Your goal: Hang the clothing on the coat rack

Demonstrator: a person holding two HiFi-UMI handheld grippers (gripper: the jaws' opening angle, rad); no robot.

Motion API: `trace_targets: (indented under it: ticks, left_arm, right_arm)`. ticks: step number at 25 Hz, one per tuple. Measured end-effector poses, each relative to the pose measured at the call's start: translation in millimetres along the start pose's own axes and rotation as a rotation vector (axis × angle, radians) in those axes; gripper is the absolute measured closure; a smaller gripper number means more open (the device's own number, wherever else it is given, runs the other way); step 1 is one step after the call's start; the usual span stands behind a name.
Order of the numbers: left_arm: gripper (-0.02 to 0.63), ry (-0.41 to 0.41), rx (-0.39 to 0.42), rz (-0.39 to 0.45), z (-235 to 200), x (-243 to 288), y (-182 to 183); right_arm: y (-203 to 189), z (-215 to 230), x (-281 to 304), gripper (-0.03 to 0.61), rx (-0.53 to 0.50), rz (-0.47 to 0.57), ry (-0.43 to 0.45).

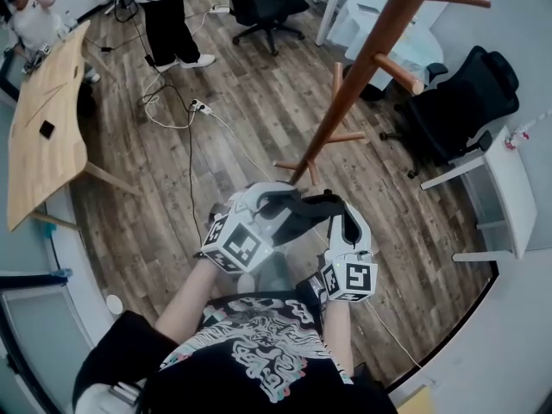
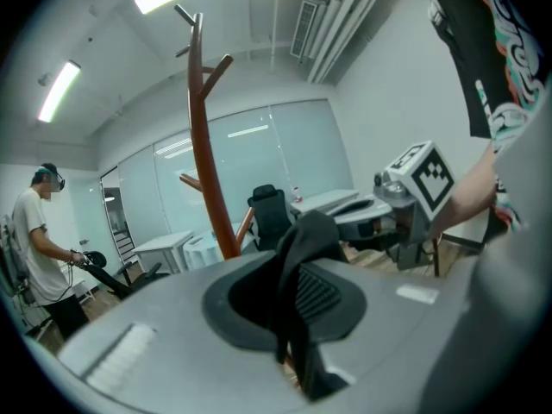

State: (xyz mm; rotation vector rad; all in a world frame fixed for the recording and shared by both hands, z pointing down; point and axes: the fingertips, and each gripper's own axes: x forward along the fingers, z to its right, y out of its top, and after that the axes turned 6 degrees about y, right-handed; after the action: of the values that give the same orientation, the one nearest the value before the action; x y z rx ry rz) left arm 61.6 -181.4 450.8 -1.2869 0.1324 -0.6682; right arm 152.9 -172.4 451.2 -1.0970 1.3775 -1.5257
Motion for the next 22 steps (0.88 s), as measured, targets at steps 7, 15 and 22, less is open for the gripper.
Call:
trace_targets:
  ticks: [7, 15, 22]
  left_arm:
    - [0.595, -0.011, -0.002, -0.021, -8, 15, -7]
    - [0.595, -0.016, 0.013, -0.046, -15, 31, -13]
    - [0.595, -0.006, 0.008, -0.056, -23, 41, -19]
  right_arm:
    - [-4, 11, 12, 0.575, 0.013, -0.009, -0.004]
    - [-7, 25, 28, 0.575, 0.024, -0.017, -0.005]
    - [-10, 32, 40, 0.575, 0.024, -0.026, 0.005]
